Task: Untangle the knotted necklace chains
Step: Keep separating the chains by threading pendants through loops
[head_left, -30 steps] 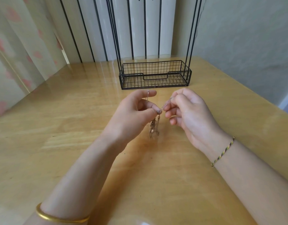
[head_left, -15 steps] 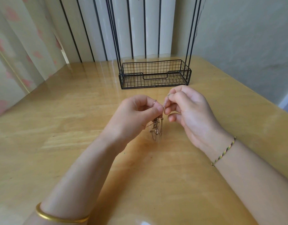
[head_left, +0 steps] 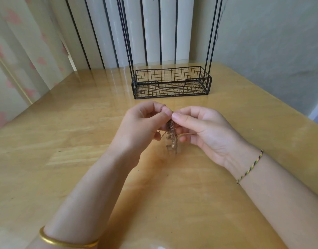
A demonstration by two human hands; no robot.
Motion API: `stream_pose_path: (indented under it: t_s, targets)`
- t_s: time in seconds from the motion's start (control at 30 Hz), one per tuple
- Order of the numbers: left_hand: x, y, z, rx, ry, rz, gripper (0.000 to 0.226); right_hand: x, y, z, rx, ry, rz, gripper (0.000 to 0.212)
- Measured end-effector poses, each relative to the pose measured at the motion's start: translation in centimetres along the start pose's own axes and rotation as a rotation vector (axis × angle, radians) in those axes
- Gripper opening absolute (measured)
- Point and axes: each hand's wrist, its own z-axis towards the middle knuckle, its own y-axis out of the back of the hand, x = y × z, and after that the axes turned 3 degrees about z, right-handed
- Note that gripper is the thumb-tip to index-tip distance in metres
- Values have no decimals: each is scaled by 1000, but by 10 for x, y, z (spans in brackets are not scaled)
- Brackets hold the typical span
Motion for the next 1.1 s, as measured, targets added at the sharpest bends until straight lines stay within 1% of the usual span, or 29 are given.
stream_pose_path:
  t_s: [0.13,0.23,0.33,0.47,0.57,0.63,0.73,0.8,1.0,1.1]
  targets:
    - [-1,1,0,18,23,-17,13,1,-1,-1,44,-50,17,2]
    - [-1,1,0,36,49,-34,12,2,-1,0,53,-61,69,10]
    - [0,0,0,64,65,-4,15,5,-1,0,20,-34,123,16]
    - [1,-1,0,142,97,48,18,6,0,0,-73,78,31,19]
    - [2,1,0,151,109,76,19,5,-3,-1,-90,123,-13,17]
    - [3,1,1,141,116,103,20,6,-3,0,-77,98,48,18]
    - [4,1,1,117,127,108,21,10,1,1,-34,6,226,20]
    - [5,0,2,102,130,97,21,12,4,1,-26,-21,302,21]
    - [4,0,3,86,113,57,21,13,4,2,-12,9,422,20]
    - [3,-1,2,60,87,50,20,12,3,2,-51,28,385,20]
